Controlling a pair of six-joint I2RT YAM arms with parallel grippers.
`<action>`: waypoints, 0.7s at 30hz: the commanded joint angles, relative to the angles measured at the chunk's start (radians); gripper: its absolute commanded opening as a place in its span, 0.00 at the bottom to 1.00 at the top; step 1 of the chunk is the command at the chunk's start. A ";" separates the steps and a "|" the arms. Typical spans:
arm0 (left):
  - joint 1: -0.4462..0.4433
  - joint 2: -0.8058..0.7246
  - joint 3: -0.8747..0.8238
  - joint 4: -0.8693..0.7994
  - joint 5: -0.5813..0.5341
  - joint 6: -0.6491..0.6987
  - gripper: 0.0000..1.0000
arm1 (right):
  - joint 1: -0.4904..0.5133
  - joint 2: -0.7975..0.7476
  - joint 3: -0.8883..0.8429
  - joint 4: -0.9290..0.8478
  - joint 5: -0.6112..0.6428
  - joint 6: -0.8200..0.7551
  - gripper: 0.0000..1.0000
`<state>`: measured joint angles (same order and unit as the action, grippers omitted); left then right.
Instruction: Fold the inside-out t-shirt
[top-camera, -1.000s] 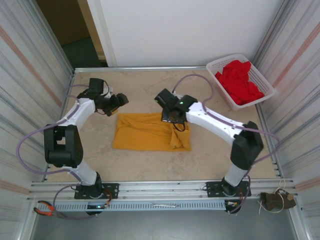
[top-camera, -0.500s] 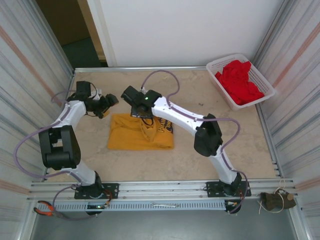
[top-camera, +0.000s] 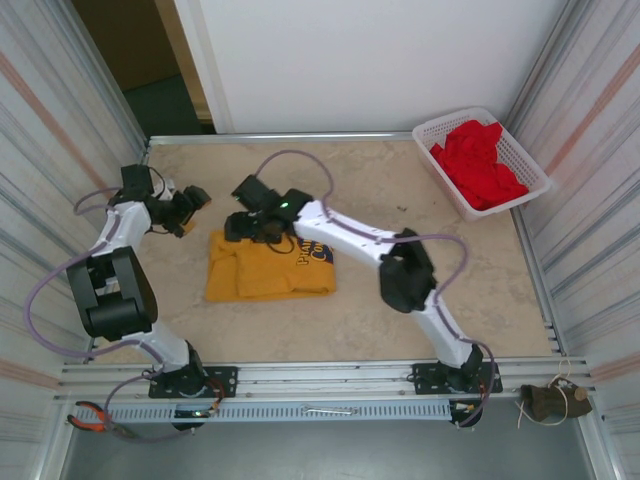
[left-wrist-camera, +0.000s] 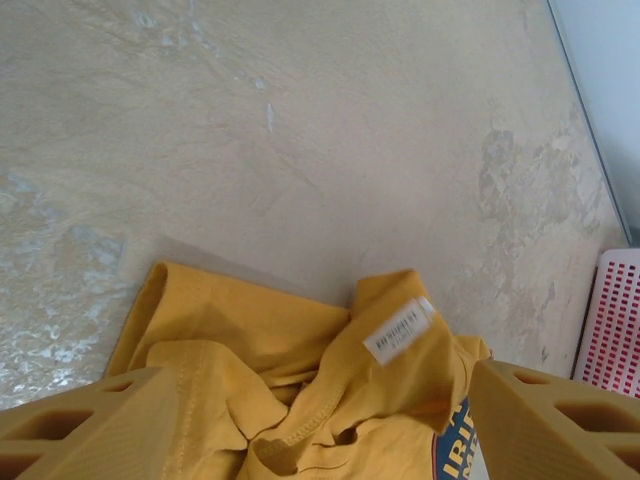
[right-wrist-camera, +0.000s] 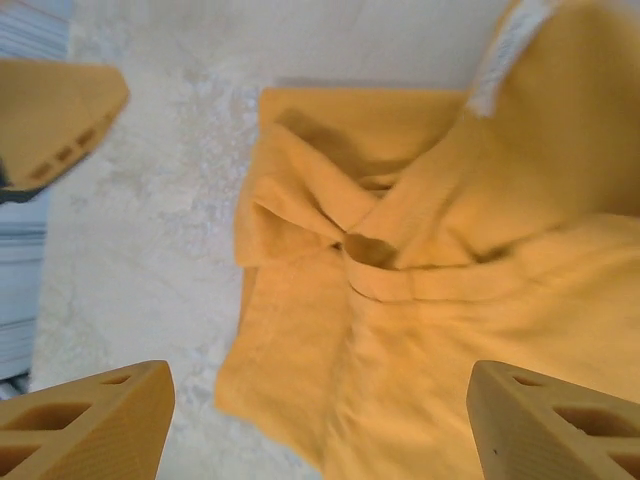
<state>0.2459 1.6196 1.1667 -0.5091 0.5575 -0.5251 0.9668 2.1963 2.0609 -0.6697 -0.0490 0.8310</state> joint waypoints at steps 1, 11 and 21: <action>-0.045 -0.109 -0.033 -0.038 0.023 0.025 0.77 | -0.135 -0.255 -0.220 0.085 0.014 -0.073 0.75; -0.413 -0.381 -0.356 -0.065 -0.290 -0.107 0.77 | -0.422 -0.259 -0.551 0.177 -0.172 -0.118 0.75; -0.428 -0.357 -0.466 0.020 -0.316 -0.176 0.77 | -0.441 -0.066 -0.486 0.230 -0.291 -0.081 0.73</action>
<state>-0.1829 1.2392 0.6888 -0.5255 0.2668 -0.6762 0.5251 2.1094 1.5295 -0.4763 -0.2897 0.7471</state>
